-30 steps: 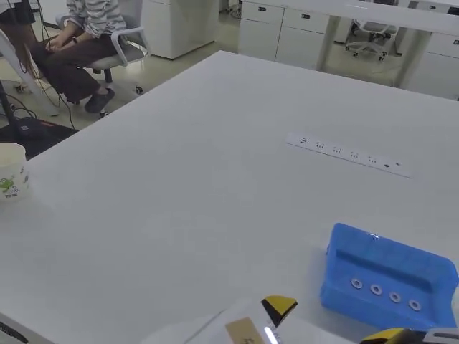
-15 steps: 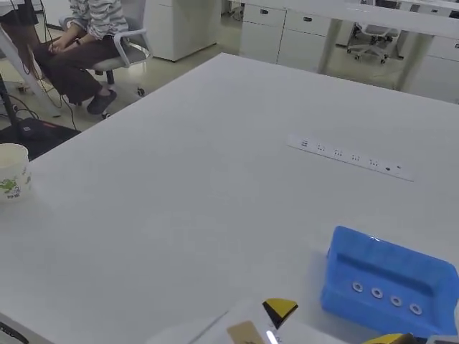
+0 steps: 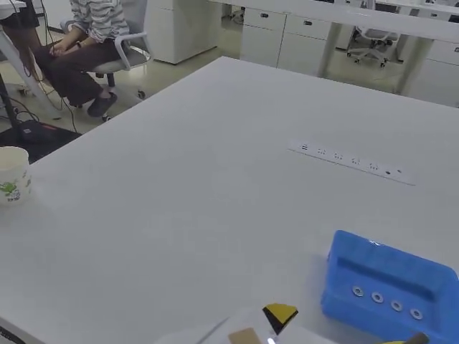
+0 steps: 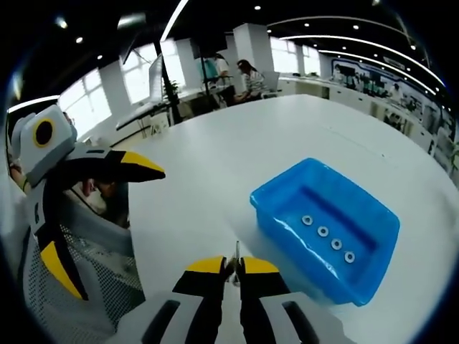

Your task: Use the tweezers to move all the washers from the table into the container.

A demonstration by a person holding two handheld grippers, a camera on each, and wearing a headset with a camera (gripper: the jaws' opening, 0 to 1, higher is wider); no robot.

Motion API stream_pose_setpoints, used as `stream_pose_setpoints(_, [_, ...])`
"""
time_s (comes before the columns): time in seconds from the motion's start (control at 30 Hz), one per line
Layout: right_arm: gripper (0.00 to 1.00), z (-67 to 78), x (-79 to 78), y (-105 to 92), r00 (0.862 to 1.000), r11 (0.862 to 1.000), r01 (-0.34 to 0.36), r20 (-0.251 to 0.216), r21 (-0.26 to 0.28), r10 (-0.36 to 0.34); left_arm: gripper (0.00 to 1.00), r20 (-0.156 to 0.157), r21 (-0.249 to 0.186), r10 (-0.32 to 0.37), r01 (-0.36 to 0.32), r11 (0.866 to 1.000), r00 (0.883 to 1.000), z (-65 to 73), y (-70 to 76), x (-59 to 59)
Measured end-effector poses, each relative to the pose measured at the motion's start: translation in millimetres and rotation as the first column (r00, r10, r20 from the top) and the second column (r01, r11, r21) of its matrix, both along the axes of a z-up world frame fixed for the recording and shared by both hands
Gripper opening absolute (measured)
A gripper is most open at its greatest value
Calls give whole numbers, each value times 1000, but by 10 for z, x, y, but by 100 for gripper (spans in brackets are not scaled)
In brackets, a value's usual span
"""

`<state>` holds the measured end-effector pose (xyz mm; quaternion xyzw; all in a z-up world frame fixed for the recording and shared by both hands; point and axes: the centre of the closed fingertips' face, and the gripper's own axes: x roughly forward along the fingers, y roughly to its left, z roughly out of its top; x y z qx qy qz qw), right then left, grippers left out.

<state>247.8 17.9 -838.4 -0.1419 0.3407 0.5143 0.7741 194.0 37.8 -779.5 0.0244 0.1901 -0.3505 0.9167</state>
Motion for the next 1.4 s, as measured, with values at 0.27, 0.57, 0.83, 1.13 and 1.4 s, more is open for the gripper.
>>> stream_pose_setpoints(0.27, [4,0,1,-23,994,995,-59,83,-77,65,81,0,-1,7,-7,1000,1000,4,11,7])
stream_pose_setpoints(0.57, [4,5,37,-26,996,997,-50,73,-67,55,81,-2,1,5,-5,1000,1000,-1,5,7])
stream_pose_setpoints(0.83, [4,-23,29,-17,995,996,-60,71,-72,66,81,-4,5,6,-6,1000,1000,-10,5,6])
stream_pose_setpoints(1.13, [3,2,47,-33,997,998,-43,57,-53,46,81,-4,7,7,-7,1000,1000,-14,7,4])
stream_pose_setpoints(1.4, [3,280,146,-34,999,999,8,48,34,-10,81,-3,5,6,-6,1000,1000,-11,4,1])
